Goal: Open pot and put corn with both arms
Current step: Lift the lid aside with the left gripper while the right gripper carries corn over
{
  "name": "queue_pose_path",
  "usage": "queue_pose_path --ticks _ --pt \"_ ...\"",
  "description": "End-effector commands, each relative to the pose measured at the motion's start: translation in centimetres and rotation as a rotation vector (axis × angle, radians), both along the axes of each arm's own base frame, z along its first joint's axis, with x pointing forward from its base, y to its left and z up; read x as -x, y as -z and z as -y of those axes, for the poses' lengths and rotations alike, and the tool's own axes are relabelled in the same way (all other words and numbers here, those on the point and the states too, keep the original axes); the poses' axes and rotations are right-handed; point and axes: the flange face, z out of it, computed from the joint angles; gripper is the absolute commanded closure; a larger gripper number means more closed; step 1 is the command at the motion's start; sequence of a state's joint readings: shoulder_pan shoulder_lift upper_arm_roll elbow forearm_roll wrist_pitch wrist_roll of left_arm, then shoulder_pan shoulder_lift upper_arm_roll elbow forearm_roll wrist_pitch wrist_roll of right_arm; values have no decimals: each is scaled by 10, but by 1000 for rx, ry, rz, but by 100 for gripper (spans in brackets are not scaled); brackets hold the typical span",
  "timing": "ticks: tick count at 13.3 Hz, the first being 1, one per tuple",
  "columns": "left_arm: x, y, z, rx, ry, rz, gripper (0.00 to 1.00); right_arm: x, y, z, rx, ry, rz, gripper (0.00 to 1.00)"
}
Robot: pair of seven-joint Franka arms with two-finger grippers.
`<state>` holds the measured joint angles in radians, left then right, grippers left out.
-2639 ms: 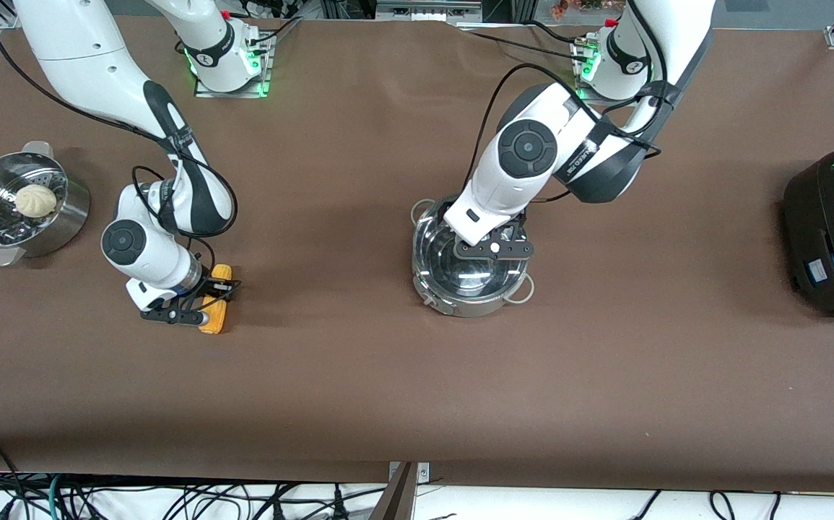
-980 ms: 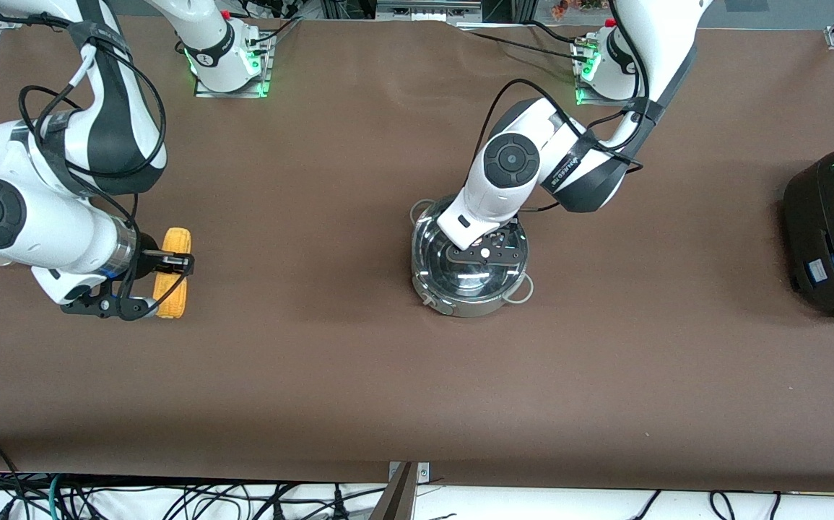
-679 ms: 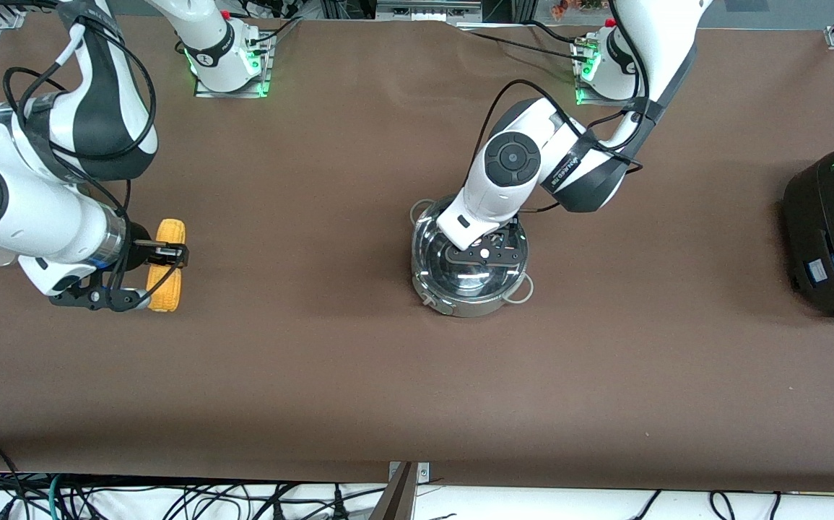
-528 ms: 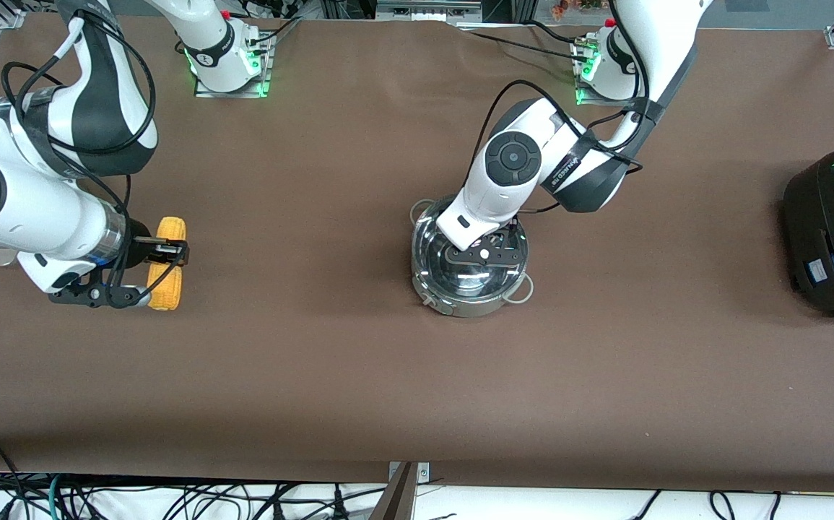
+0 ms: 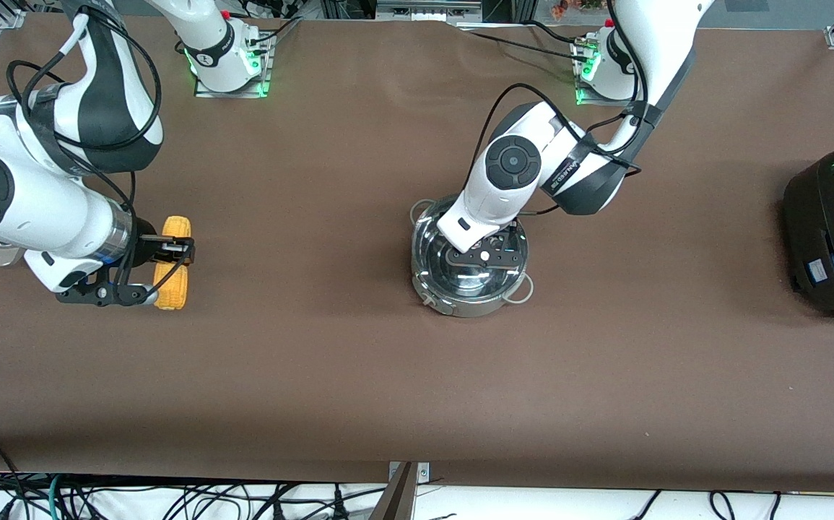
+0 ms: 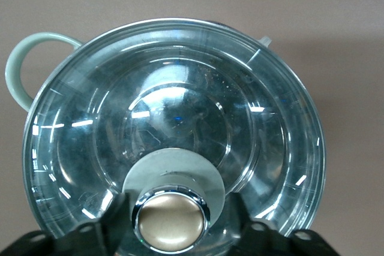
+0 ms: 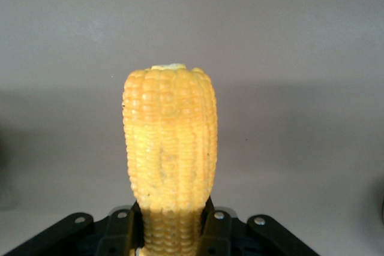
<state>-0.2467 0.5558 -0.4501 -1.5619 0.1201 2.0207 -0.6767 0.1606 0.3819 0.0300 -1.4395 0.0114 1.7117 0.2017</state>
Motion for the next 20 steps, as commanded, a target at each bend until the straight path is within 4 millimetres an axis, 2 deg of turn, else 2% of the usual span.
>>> queue_pose_path --ticks 1,2,3,4,5,6,10,13,14,17,20 --pt "-2 1 -2 -3 29 18 61 3 -9 -4 -5 -4 -3 100" --pt "-2 1 -3 -2 45 20 65 3 -9 -4 -5 -4 -3 100" --pt "-4 2 -5 -4 53 20 76 3 -9 -4 -5 -4 -3 100" --pt "-4 1 -6 -3 53 21 83 3 -9 -5 -6 -6 -3 100" --pt "-4 1 -6 -3 53 21 95 4 -9 -8 -7 -7 -4 100" --pt "-4 1 -6 -3 53 21 100 5 -9 -14 -4 -10 -3 100" --pt "-4 -4 -8 -7 37 15 100 9 -10 -32 -1 11 -3 100" --pt "-2 -27 -16 -26 22 12 100 15 -10 -57 10 69 -3 100" --pt "-3 -36 -23 -34 7 9 100 18 -10 -67 12 67 -2 100" --pt "-6 -64 -44 -27 -33 -15 100 20 -10 -73 12 61 1 100" --pt "-12 -81 -74 -49 -62 -19 100 24 -11 -91 -60 90 -16 100"
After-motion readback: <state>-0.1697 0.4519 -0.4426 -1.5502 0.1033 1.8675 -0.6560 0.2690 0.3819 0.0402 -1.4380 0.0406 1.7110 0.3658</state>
